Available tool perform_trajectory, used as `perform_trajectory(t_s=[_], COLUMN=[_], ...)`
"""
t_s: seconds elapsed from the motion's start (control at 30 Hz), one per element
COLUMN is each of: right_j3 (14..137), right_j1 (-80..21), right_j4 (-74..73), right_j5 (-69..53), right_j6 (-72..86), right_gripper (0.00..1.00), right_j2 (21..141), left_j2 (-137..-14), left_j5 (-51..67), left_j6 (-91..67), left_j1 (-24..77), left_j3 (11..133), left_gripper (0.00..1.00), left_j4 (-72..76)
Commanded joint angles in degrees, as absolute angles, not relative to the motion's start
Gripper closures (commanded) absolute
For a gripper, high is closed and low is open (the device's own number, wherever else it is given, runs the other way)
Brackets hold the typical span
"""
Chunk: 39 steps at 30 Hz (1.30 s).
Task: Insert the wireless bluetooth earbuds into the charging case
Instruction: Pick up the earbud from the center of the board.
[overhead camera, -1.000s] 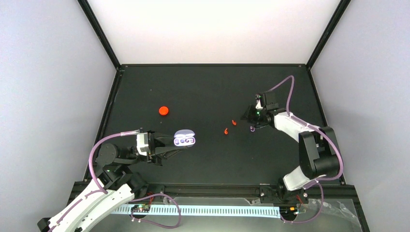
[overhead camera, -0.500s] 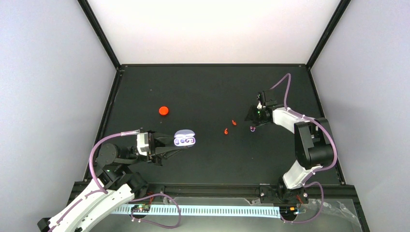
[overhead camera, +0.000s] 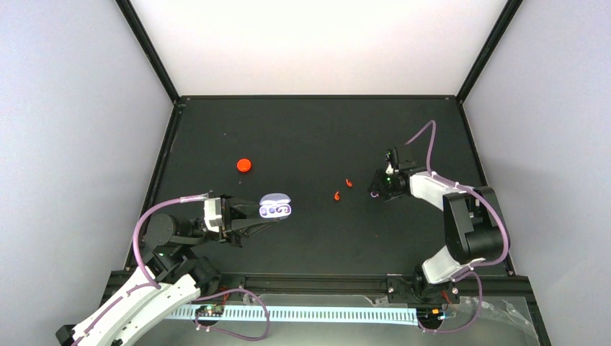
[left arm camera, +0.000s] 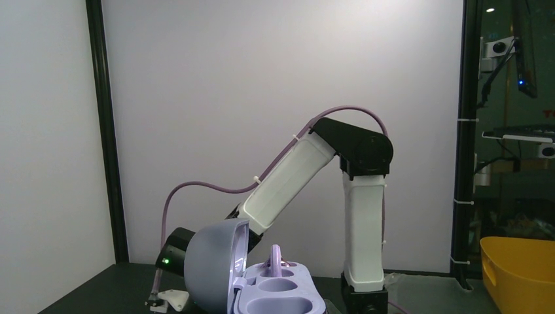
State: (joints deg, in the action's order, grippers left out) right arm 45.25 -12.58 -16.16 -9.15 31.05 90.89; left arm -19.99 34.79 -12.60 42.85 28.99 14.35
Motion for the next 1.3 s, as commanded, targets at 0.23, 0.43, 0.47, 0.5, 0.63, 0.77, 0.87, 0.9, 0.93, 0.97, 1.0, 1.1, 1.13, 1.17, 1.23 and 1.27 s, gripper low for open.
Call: perform_trajectory(t_s=[0.23, 0.43, 0.47, 0.5, 0.63, 0.77, 0.87, 0.9, 0.93, 0.97, 1.0, 1.1, 1.13, 1.17, 1.23, 1.27], right_j3=[43.37, 47.30, 47.81, 48.22, 49.85, 51.41, 52.06, 52.30, 52.67, 53.02, 53.40, 54.00, 54.12, 53.98, 53.73, 53.73], right_j1=[-16.77, -18.41, -19.12, -19.80, -22.15, -23.66, -23.82, -23.82, -23.86, -23.82, -23.83, -23.83, -23.82, -23.77, -23.86, -23.87], right_j4=[-18.45, -24.14, -24.63, -24.83, -24.78, -24.30, -23.32, -23.09, -23.02, -23.15, -23.24, -23.68, -23.88, -23.77, -23.75, -23.81], right_j5=[-8.12, 0.69, 1.54, 1.92, 1.54, 1.77, 3.40, 3.62, 3.94, 4.25, 4.69, 5.89, 6.37, 6.61, 6.90, 6.96], right_j6=[32.69, 28.08, 27.27, 26.80, 25.84, 26.24, 26.91, 26.92, 26.91, 26.81, 26.81, 26.50, 26.50, 26.38, 26.14, 25.92], right_gripper=[0.59, 0.59, 0.59, 0.60, 0.61, 0.64, 0.65, 0.65, 0.65, 0.66, 0.66, 0.66, 0.67, 0.67, 0.67, 0.67], right_j2=[86.72, 84.75, 84.81, 84.85, 86.75, 89.90, 91.15, 91.47, 91.88, 92.35, 92.73, 93.60, 93.83, 93.86, 94.18, 94.48], left_j2=[-20.05, -19.72, -19.81, -19.93, -20.12, -20.08, -20.03, -20.03, -19.99, -20.02, -20.03, -19.94, -19.88, -19.91, -19.95, -19.97], left_j5=[35.18, 34.85, 34.97, 34.97, 35.04, 35.02, 35.02, 34.97, 34.96, 34.96, 34.96, 34.76, 34.76, 34.72, 34.78, 34.78], left_j6=[-12.09, -11.97, -12.08, -12.12, -12.21, -12.13, -12.13, -12.13, -12.13, -12.08, -12.10, -12.02, -11.97, -12.03, -12.03, -12.04], left_j1=[43.17, 43.15, 43.15, 43.15, 43.16, 43.21, 43.18, 43.16, 43.15, 43.17, 43.16, 43.15, 43.15, 43.15, 43.16, 43.15], left_j3=[29.05, 29.00, 29.00, 29.00, 29.00, 29.00, 29.00, 29.00, 28.98, 28.92, 28.99, 29.00, 29.00, 28.96, 29.00, 28.92], left_gripper=[0.98, 0.99, 0.98, 0.99, 0.98, 0.98, 0.98, 0.98, 0.98, 0.99, 0.98, 0.98, 0.99, 0.98, 0.98, 0.98], left_j4=[13.89, 13.66, 13.76, 13.82, 13.97, 13.80, 13.71, 13.69, 13.69, 13.66, 13.66, 13.70, 13.71, 13.70, 13.79, 13.77])
